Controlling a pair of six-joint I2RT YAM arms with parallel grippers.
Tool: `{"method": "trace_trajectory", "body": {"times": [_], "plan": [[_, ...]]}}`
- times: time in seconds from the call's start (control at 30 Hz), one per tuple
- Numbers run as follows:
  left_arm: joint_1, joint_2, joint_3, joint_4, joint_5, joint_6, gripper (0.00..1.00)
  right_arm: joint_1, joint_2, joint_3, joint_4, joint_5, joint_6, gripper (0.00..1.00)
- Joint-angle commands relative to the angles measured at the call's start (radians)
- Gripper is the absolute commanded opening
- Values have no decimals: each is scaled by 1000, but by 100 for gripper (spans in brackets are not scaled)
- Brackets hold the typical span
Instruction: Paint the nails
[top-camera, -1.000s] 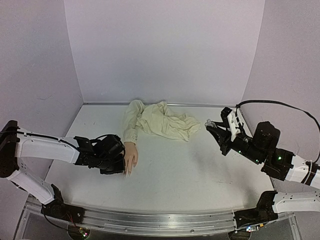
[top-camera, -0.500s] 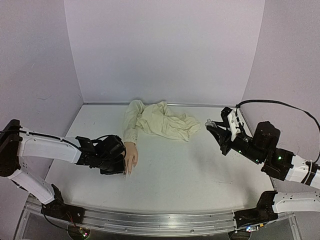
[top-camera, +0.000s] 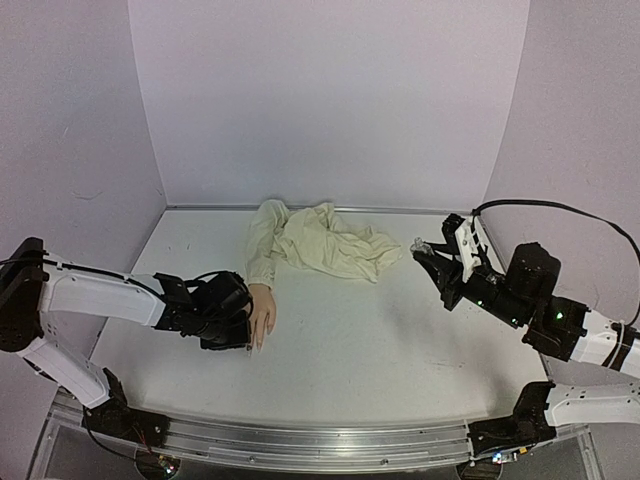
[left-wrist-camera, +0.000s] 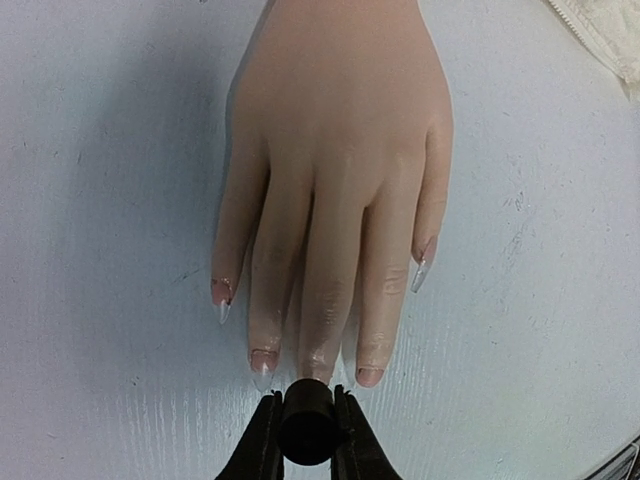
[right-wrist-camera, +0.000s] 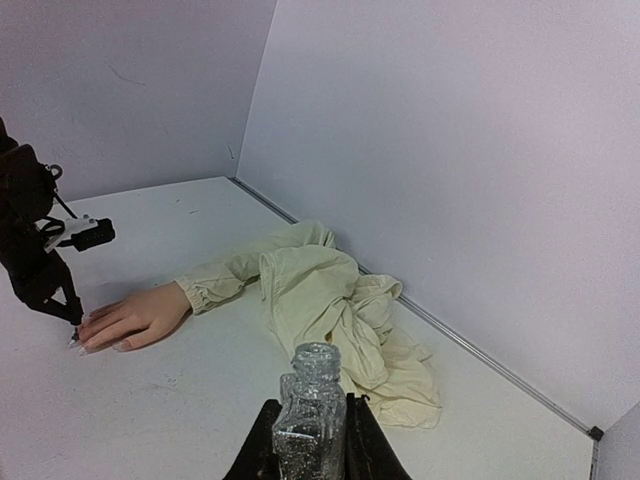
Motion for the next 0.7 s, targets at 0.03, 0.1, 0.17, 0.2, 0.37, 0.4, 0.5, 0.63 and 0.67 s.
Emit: {"method": "trace_trajectory", "body": {"times": [0.03,0.1,0.17,0.2,0.37,0.4,0.5,0.63,0.67], "plan": [[6,11,37,0,-18,7,0,-6,-9,0,81,8,11,0],[7,11,33,2,-15,5,0,-6,-10,1,81,9,11,0],[5,10,30,2,-12,4,0,-6,-12,-1,81,8,12,0],[6,9,28,3,-10,3,0,-7,-12,-2,81,9,11,0],[6,13,28,8,5,5,0,-6,-10,1,81,5,13,0],[6,14,27,8,9,4,0,-6,-10,1,81,5,13,0],[4,14,21,11,18,0,0,-6,-12,1,81,5,13,0],[4,8,16,11,21,-4,0,-6,-9,-1,81,4,13,0],[4,6,14,11,23,-5,0,-7,-9,0,81,4,13,0]]}}
